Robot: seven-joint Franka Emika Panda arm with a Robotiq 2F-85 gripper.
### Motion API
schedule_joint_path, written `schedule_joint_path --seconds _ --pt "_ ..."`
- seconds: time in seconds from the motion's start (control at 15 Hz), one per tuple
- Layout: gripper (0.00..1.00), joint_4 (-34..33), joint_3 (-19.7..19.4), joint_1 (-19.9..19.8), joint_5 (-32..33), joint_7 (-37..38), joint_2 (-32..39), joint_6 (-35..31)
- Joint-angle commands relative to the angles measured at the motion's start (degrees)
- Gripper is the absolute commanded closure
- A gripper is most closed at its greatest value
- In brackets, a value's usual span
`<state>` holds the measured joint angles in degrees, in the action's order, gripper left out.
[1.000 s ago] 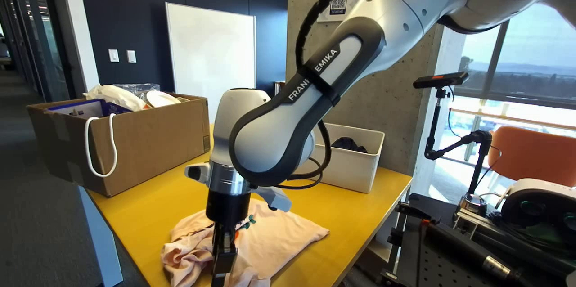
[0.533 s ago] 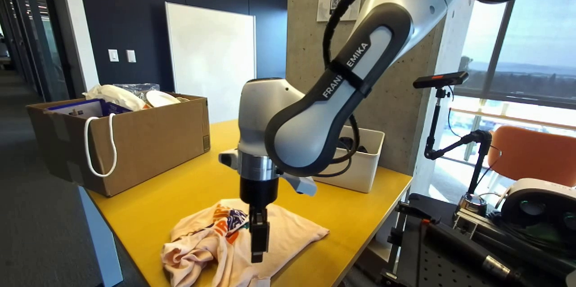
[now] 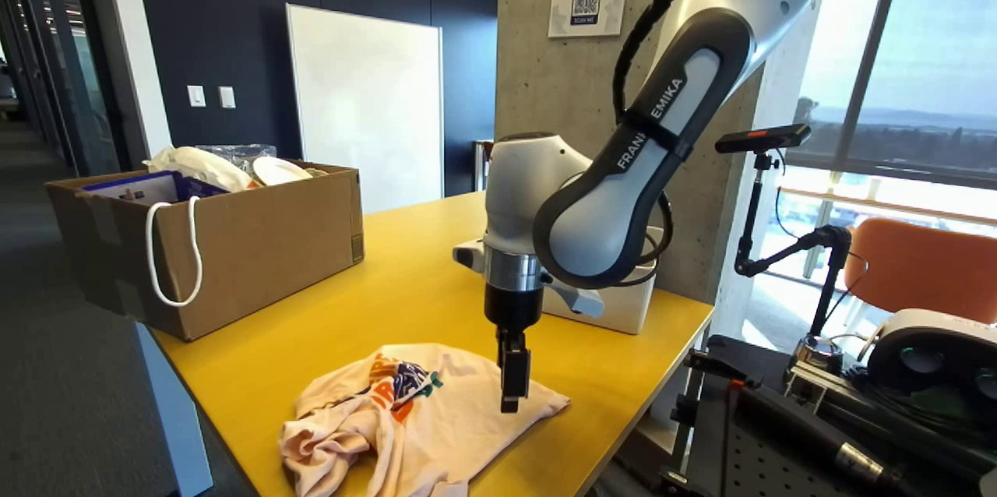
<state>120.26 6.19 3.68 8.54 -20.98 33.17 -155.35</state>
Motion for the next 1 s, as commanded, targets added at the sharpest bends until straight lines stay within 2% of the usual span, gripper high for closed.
schedule_joint_path --seconds 0.0,0.4,0.93 --pt "0.0 -0.4 -2.3 -0.3 2.6 1.7 2.6 -3.0" --pt "0.0 -4.4 -4.4 -0.6 3.1 2.5 8.7 -2.3" --pt "0.0 -9.1 -3.0 -2.3 2.8 0.2 14.2 -2.6"
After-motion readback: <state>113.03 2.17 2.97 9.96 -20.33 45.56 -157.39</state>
